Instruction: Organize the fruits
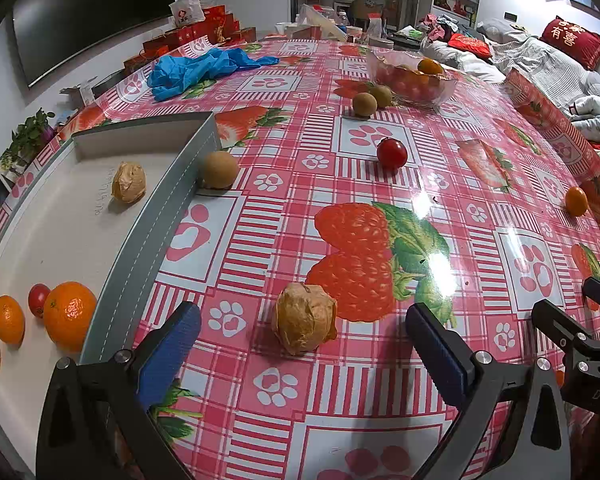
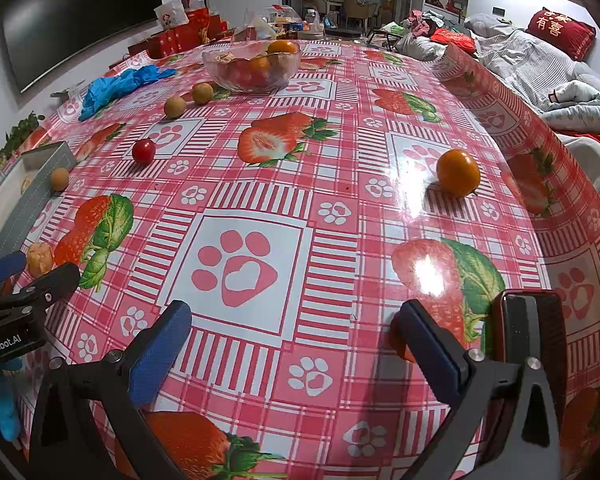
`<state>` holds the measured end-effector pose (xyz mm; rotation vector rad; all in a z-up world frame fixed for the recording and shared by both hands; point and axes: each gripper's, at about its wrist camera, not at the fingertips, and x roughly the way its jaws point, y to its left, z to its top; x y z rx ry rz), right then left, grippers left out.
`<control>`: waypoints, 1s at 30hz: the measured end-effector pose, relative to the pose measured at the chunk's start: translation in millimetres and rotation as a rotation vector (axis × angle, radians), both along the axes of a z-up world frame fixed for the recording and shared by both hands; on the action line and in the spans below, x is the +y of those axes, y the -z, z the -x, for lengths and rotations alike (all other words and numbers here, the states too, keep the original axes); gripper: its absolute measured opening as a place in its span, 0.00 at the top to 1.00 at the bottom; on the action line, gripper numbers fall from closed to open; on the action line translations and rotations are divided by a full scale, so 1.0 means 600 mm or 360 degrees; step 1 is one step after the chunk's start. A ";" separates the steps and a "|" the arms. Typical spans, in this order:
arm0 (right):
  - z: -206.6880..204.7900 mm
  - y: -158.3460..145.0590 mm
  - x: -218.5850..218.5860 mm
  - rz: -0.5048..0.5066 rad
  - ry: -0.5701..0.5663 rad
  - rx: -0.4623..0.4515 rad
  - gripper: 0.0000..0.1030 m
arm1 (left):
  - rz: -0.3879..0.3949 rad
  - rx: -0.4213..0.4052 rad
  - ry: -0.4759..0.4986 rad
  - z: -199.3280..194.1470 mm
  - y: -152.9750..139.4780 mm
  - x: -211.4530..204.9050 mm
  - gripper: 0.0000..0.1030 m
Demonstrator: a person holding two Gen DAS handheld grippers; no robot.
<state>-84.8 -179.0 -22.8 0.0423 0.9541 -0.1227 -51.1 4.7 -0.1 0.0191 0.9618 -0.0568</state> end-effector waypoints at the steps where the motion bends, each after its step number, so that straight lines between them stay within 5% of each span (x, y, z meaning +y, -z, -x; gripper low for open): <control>1: 0.000 0.000 0.000 0.0000 0.0000 0.0000 0.00 | 0.0000 0.0000 0.0000 0.000 0.000 0.000 0.00; 13: -0.015 -0.010 -0.011 -0.0087 -0.0004 0.0106 0.00 | 0.0000 0.0000 0.0000 0.000 0.000 0.000 0.00; 16: -0.019 -0.045 -0.038 -0.0233 0.0053 0.0012 0.00 | 0.0000 0.0000 0.0000 0.000 0.000 0.000 0.00; 23: -0.083 -0.102 -0.136 -0.0184 0.0291 -0.0096 0.00 | 0.0000 0.0000 0.0000 0.000 0.000 0.000 0.00; 30: -0.149 -0.056 -0.201 -0.0233 0.0432 0.0028 0.18 | 0.0000 0.0000 0.0000 -0.001 0.000 0.000 0.00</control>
